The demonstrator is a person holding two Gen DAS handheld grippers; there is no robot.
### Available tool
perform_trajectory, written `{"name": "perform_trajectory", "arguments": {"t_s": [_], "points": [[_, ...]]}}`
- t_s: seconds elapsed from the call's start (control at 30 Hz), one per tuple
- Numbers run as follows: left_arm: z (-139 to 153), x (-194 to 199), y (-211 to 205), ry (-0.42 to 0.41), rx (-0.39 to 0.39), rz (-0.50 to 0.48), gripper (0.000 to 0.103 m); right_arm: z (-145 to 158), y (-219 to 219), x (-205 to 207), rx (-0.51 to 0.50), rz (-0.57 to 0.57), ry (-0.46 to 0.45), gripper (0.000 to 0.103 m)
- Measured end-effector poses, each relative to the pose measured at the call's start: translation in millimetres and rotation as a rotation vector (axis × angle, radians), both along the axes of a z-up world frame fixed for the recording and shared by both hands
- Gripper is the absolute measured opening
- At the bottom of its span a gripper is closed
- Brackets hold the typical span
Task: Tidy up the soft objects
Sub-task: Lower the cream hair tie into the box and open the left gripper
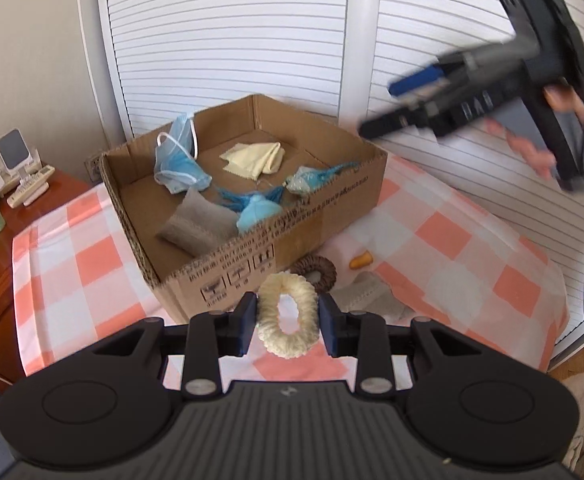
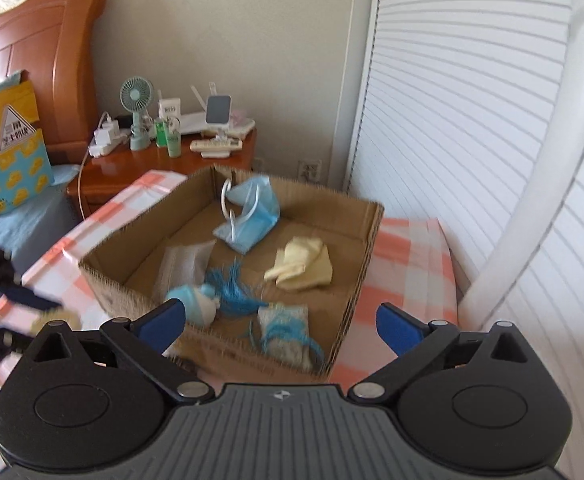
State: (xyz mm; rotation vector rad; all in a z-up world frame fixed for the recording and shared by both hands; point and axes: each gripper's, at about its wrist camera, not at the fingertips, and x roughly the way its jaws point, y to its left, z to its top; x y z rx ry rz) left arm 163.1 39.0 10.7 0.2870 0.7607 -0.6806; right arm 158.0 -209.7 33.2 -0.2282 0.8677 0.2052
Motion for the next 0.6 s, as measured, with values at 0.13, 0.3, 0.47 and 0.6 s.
{"name": "perform_trajectory", "arguments": {"t_s": [0.13, 0.3, 0.47, 0.6], "points": [[12.8, 12.1, -9.0, -0.027, 0.006, -0.005, 0.032, -16.1, 4.6, -29.0, 0.003, -0.052, 0.022, 0.103], [26.6, 33.3, -24.6, -0.053, 0.023, -0.014, 0.032, -27.1, 3.9, -57.9, 0.077, -0.113, 0.040, 0.103], [36.3, 65.2, -44.7, -0.072, 0.046, -0.019, 0.032, -26.8, 6.4, -73.9, 0.045, -0.140, -0.005, 0.103], [39.8, 93.7, -61.7, -0.078, 0.067, -0.015, 0.032, -24.8, -0.7, -81.0, 0.044, -0.187, -0.031, 0.103]]}}
